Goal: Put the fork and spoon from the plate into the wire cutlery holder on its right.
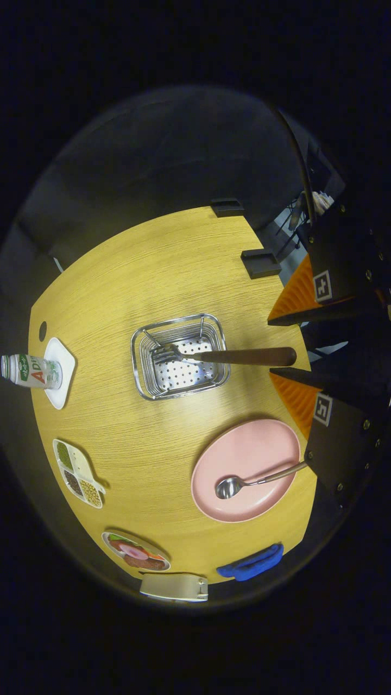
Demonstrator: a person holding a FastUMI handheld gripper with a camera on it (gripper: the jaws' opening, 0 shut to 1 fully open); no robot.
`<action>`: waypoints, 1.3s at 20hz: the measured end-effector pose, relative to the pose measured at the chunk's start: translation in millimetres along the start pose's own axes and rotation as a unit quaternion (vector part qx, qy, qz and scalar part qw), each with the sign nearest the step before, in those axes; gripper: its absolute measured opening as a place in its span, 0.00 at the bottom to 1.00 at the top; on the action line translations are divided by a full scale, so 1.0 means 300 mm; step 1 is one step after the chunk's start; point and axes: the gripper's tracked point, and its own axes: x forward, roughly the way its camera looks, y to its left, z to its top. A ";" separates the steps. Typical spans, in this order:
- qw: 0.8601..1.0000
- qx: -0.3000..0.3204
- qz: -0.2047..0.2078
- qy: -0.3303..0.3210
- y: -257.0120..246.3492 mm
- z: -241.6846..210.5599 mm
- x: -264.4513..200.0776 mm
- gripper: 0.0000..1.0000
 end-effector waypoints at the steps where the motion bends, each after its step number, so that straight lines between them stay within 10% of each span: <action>1: 1.000 0.001 0.000 -0.002 0.000 0.005 -0.006 0.46; 19: 0.994 0.017 -0.021 -0.105 0.087 0.049 -0.270 0.46; 26: 0.941 0.025 0.008 -0.338 0.163 0.241 -0.542 0.47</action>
